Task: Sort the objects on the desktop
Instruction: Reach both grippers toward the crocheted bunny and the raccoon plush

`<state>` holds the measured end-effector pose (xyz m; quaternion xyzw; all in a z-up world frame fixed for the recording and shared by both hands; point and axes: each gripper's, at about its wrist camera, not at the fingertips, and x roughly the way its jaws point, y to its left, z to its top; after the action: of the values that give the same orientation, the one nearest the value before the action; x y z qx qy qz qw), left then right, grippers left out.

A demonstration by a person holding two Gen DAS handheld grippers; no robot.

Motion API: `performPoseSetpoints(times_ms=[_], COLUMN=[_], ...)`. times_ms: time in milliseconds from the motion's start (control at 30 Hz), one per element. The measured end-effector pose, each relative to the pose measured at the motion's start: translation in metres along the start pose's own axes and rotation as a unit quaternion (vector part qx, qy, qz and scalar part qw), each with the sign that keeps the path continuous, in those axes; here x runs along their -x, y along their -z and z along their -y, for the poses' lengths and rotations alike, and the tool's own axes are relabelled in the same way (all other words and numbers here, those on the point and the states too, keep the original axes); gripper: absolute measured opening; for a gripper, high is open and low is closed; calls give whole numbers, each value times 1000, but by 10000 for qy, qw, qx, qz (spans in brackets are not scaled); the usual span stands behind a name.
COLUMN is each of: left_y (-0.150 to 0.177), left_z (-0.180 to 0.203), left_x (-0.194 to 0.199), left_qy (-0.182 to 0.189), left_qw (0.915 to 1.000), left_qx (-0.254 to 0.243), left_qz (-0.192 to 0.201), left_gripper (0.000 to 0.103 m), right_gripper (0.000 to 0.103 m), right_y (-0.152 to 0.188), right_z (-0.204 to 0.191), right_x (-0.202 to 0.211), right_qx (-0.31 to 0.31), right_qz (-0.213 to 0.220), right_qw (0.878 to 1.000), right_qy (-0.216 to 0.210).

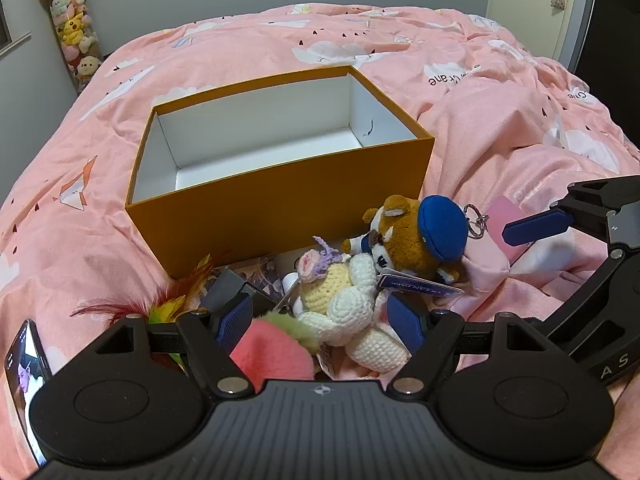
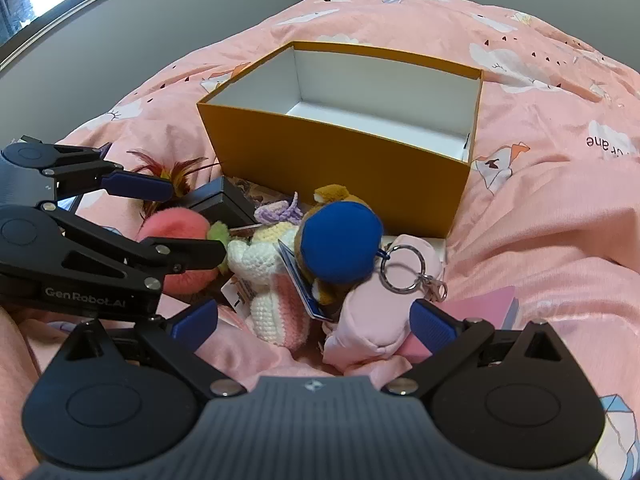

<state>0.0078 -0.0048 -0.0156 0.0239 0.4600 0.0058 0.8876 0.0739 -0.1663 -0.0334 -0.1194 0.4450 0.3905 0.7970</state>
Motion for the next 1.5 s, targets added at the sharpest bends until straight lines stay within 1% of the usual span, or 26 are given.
performPoseSetpoints(times_ms=[867,967,1067,1200,1233,1267,1300,1333,1367,1400,1433,1500], left_y=[1,1,2,1,0,0,-1,-2,-3,-3,-4,-4], left_z=[2,3,0,-11,-14,-17,-19,-22,-25,-28,-31,-35], left_x=[-1,-2,2,8,10,11,11,12,12,12,12,10], left_qy=[14,25,92,191,185,191,211,247,295,331,357,401], left_qw=[10000,10000,9999,9992,9991,9989,9989,9989,9989,9987,9986,9985], left_qx=[6,14,66,232,278,310,308,298,297,320,348,361], left_qz=[-3,17,118,246,272,290,278,245,214,198,175,108], left_gripper=[87,87,87,80,80,77,71,68,60,54,51,43], right_gripper=[102,102,102,98,93,87,85,80,73,69,65,62], right_y=[1,2,2,-2,-4,-5,-7,-8,-10,-12,-13,-14], right_z=[2,2,1,3,4,5,7,9,11,14,16,18], right_x=[-6,-6,-3,4,6,6,7,6,6,6,6,6], right_qx=[-69,-42,-2,65,75,79,72,49,14,-19,-27,21], right_qz=[-130,-111,-42,141,180,193,189,187,176,152,141,146], right_qw=[9999,9999,10000,9999,9998,9998,9998,9998,9998,9999,9999,9998], right_qy=[-20,-13,-10,32,60,79,84,78,59,51,63,118])
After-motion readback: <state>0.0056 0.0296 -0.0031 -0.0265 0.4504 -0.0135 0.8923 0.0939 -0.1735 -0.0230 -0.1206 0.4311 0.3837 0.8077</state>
